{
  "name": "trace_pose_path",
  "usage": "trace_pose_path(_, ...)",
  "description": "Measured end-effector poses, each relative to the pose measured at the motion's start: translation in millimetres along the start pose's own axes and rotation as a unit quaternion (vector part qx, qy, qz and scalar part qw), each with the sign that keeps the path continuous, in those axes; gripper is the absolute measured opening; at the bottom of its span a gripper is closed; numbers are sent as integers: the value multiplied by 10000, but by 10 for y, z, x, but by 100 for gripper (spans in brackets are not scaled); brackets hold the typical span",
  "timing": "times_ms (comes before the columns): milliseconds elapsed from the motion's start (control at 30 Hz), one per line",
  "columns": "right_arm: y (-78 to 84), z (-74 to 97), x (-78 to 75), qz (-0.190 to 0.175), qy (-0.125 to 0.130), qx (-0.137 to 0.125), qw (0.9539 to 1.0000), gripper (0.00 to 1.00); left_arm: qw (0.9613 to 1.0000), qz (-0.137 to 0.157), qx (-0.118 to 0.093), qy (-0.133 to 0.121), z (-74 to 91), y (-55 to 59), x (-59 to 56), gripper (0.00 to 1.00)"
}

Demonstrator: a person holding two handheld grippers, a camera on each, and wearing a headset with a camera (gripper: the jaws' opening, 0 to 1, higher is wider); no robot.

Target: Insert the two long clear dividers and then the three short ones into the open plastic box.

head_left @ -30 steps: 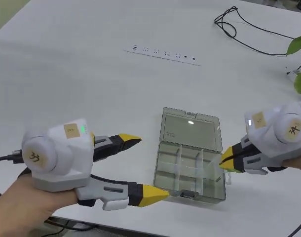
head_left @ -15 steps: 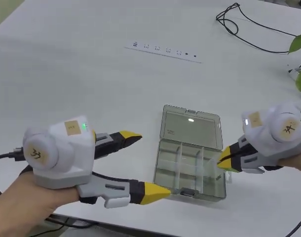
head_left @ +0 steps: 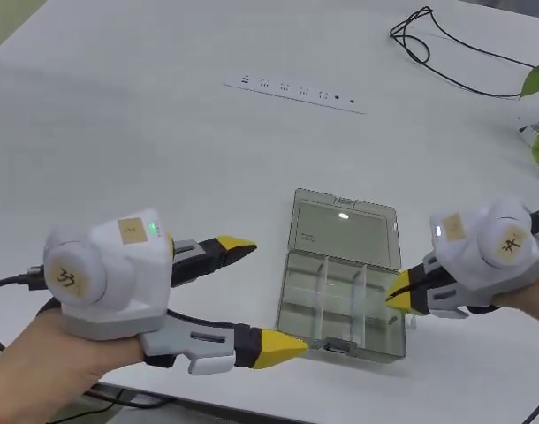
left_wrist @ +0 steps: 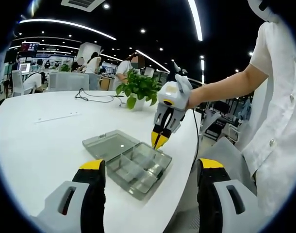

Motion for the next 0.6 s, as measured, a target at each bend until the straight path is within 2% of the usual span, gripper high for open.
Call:
trace_pose_path(400,61,-104,-7,-12,-25,-37,10000,2,10000,25,7,0,-5,11,3,78)
trace_pose_path(600,93,-193,-10,61,9,67,10000,2,10000,22,27,11,-12,21,2,78)
Point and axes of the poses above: the centre of the closed fingertips' face, and the gripper's own axes: z roughly backward along the fingers, x roughly to its left, y roughly out of its underside, the point moved 2 cm from there along z, roughly backward along the fingers, and after that the axes turned 13 degrees about -z, right-handed, at the moved point
